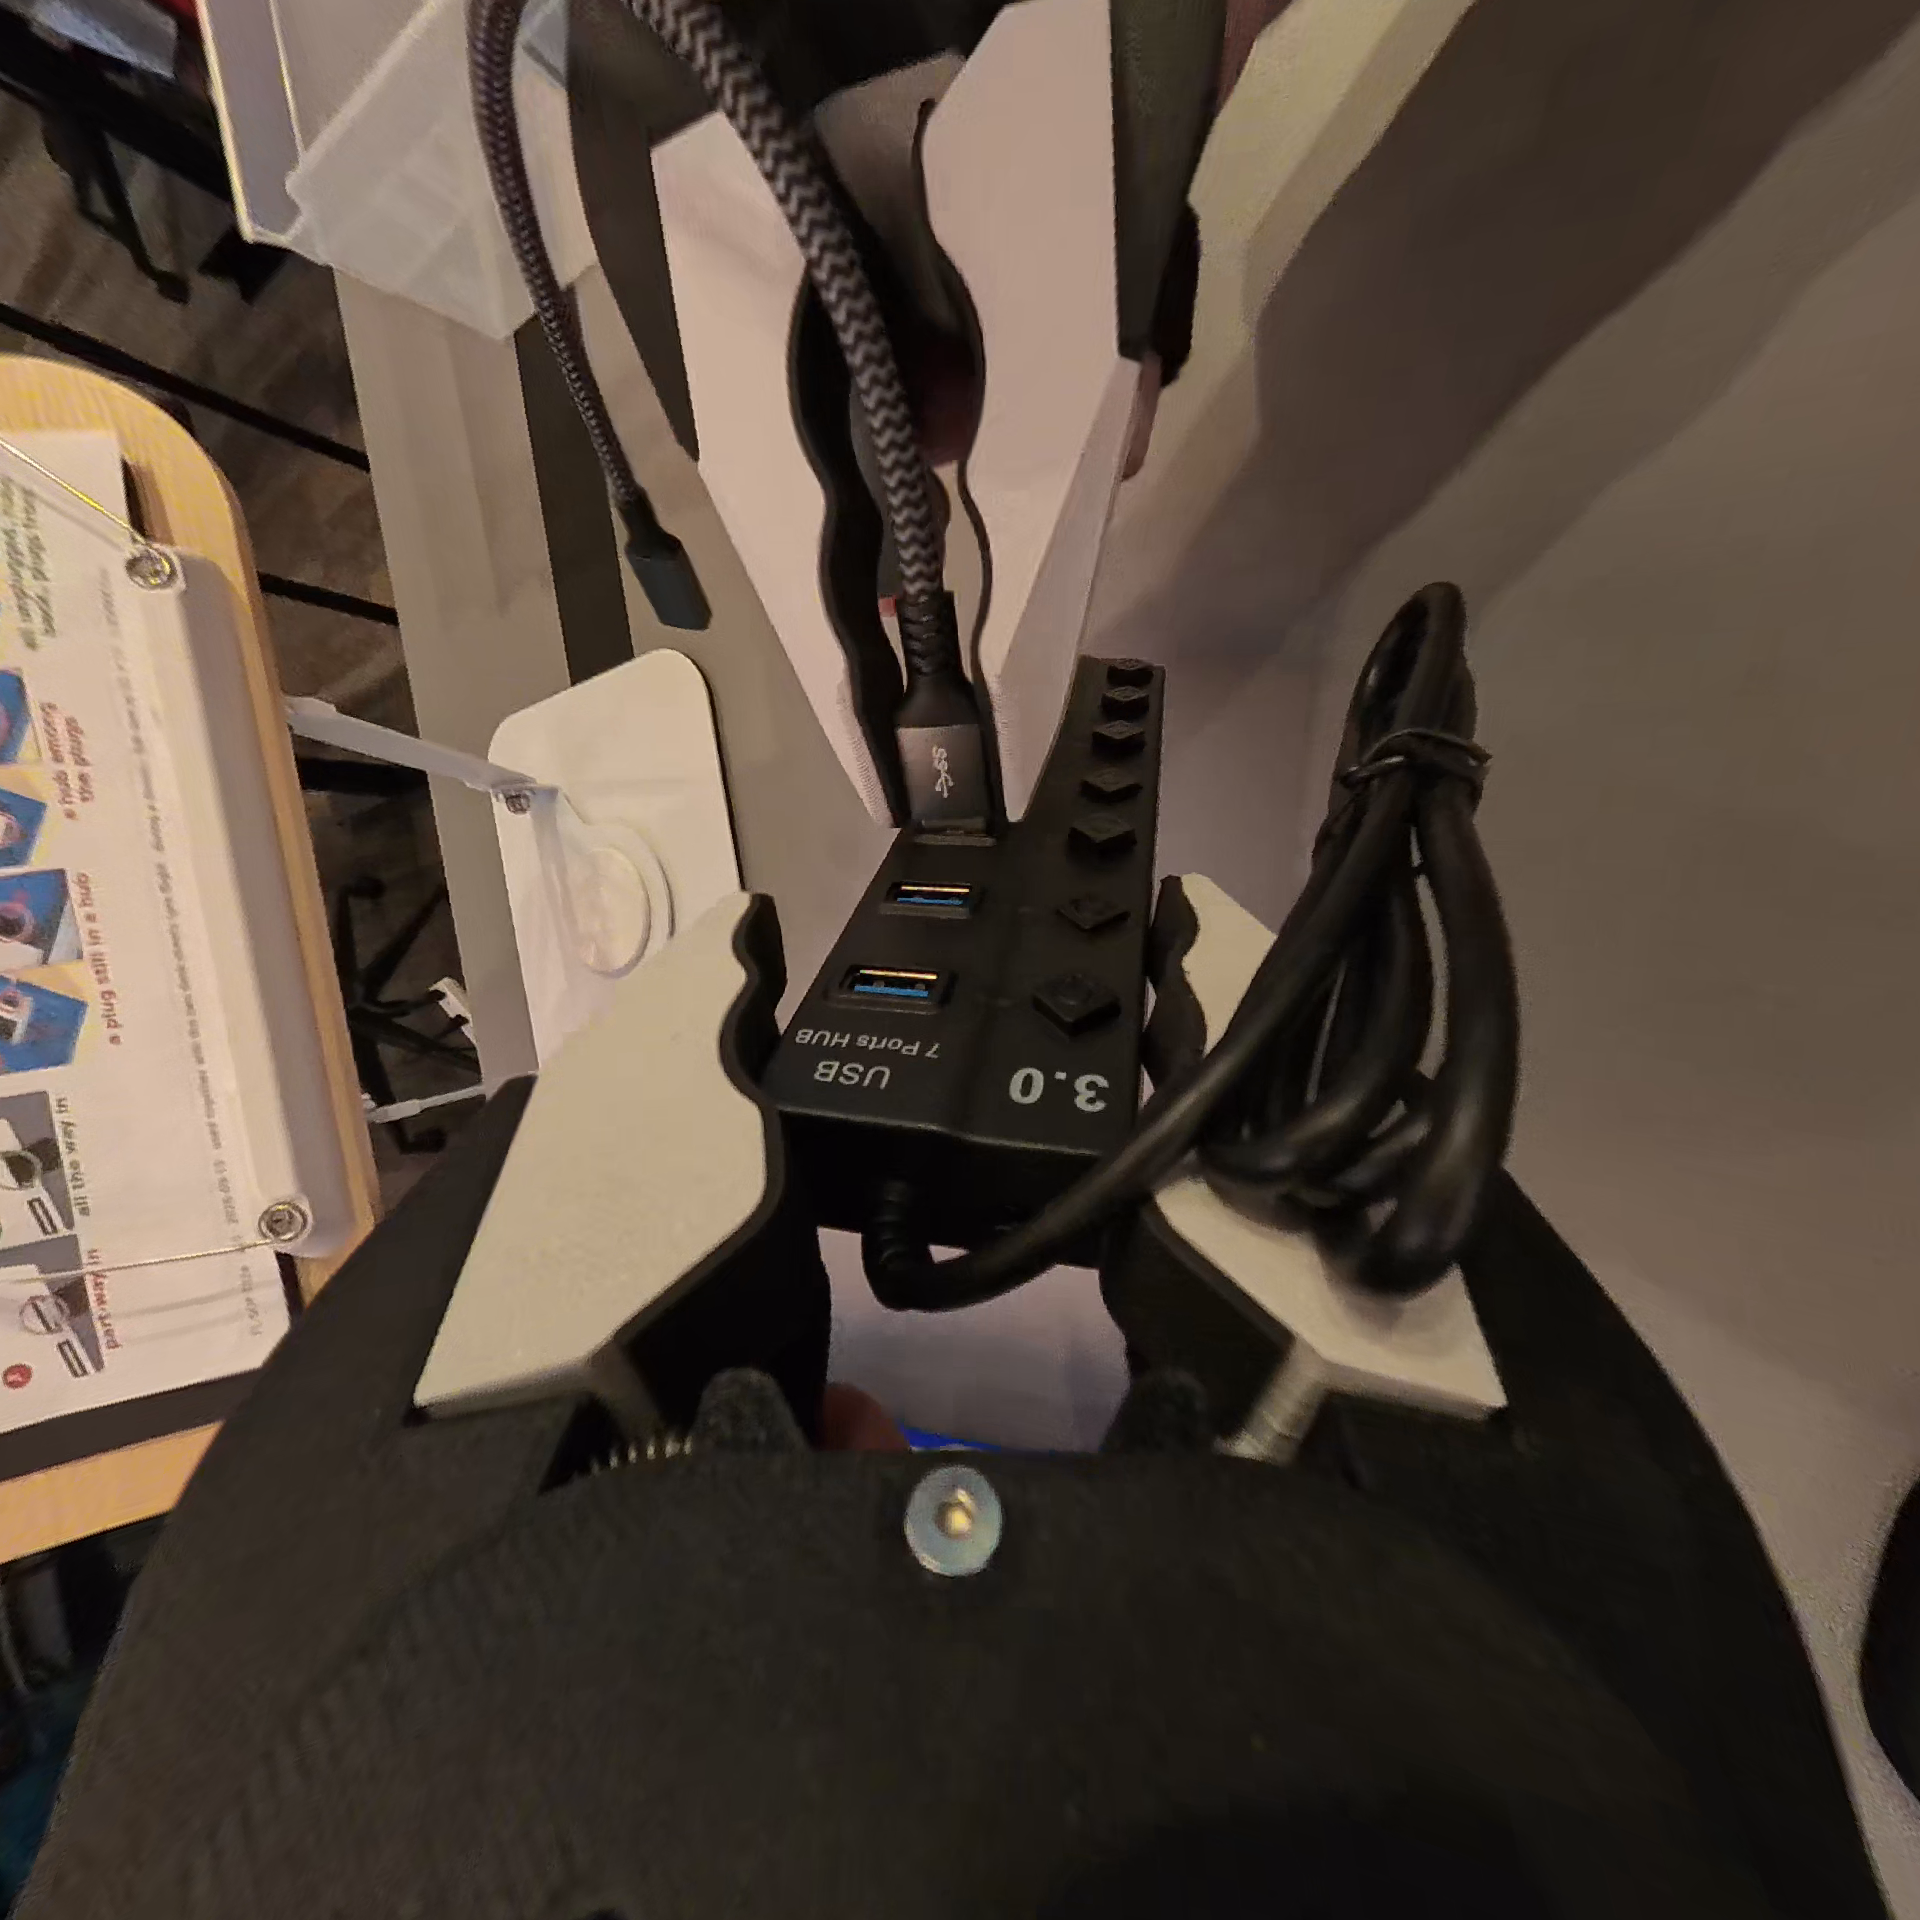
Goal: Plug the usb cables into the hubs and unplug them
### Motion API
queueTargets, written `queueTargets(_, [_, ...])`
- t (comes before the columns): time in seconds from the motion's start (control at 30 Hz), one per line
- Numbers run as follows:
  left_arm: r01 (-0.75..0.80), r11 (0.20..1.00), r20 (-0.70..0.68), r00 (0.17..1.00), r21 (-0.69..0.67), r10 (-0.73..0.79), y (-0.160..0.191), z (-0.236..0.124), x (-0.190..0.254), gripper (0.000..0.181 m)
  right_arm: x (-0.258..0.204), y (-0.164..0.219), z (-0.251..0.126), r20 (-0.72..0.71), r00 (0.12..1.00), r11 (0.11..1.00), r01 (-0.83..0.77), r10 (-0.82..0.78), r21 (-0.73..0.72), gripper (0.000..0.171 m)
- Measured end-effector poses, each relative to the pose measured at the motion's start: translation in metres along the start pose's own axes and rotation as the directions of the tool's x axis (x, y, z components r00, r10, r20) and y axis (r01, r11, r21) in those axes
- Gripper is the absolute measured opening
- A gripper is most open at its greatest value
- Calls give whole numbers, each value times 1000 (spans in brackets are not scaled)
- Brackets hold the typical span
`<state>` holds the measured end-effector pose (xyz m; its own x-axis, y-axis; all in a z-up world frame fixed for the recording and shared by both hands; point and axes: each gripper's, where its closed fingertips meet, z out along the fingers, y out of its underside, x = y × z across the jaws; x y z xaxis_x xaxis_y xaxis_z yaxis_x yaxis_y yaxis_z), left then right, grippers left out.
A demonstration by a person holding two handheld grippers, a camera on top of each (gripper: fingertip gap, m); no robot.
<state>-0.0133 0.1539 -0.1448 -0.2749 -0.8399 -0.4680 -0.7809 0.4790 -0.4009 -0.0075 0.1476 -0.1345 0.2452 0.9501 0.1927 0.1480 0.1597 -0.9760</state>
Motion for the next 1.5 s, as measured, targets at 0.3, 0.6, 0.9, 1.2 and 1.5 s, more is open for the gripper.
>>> queueTargets(0.3, [102,994,-7,995,28,-102,2,-1,-12,65,12,-5,0,-163,965,978,194,-203,-72,14])
queueTargets(0.6, [81,994,12,997,73,-82,-5,-8,-9,66,6,-16,-4,-65,997,999,32,-29,39,14])
queueTargets(0.9, [-12,999,35,999,48,10,-10,-6,-6,64,1,-14,-10,47,997,996,-68,65,63,15])
queueTargets(1.2, [79,996,-8,997,51,-79,-3,-12,-14,67,9,-21,-4,-201,924,944,304,-325,-130,15])
queueTargets(1.5, [77,997,-13,997,15,-77,4,-14,-9,65,7,-19,1,-189,929,942,288,-318,-169,14])
